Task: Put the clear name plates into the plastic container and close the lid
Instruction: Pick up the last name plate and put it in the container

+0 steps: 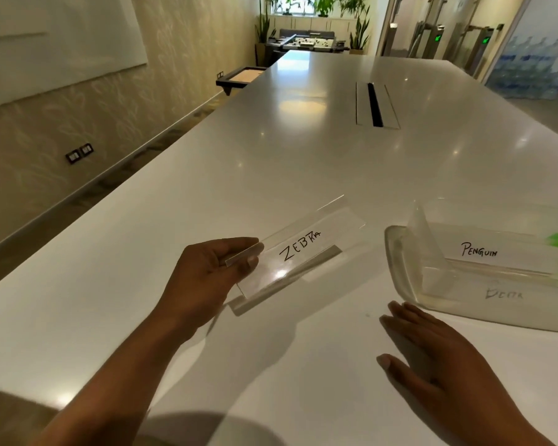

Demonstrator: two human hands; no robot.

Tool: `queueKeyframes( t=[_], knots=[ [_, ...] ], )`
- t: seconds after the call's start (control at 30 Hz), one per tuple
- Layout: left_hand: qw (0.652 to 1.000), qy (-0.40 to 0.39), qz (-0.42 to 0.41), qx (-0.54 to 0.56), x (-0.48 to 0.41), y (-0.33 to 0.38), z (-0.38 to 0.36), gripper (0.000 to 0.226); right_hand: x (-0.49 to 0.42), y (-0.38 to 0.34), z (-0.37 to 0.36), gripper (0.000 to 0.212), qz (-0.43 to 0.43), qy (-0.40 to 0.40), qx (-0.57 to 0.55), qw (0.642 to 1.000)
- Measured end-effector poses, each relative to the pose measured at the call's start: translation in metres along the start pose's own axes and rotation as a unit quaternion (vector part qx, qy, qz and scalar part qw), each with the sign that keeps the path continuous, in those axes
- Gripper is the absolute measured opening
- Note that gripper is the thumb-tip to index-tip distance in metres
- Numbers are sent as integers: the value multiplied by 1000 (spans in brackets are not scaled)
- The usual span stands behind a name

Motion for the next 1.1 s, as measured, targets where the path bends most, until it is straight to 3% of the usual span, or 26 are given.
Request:
queueKeyframes(
  t=[0.27, 0.43, 0.53, 0.87, 1.0, 1.1],
  knots=[
    [992, -123, -1, 7, 20, 6, 5, 32, 0, 10, 17, 57, -89, 74, -222, 968],
    [985, -173, 0, -20, 27, 12, -1, 32, -3, 9, 12, 69, -127, 126, -455, 872],
    [980, -199, -1, -27, 31, 16, -8, 33, -2, 9, 9, 70, -137, 139, -536, 821],
    [973, -229, -21, -31, 38, 35, -30, 34, 1, 10, 13, 45, -86, 125, -622, 768],
    [974, -223, -37, -19, 38, 41, -34, 34, 3, 12, 18, 71, -90, 137, -615, 771],
    [978, -202, -53, 4, 36, 43, -36, 32, 4, 16, 20, 69, -99, 154, -615, 767]
  ],
)
Point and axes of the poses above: each hand's wrist, its own x-axis away from the middle knuckle, its own z-axis out of the back of the hand, y = z × x, the point moved 7 cm from there along -x, towards the middle knuckle, and after that the axes turned 10 degrees about z, right-handed, at the moved point
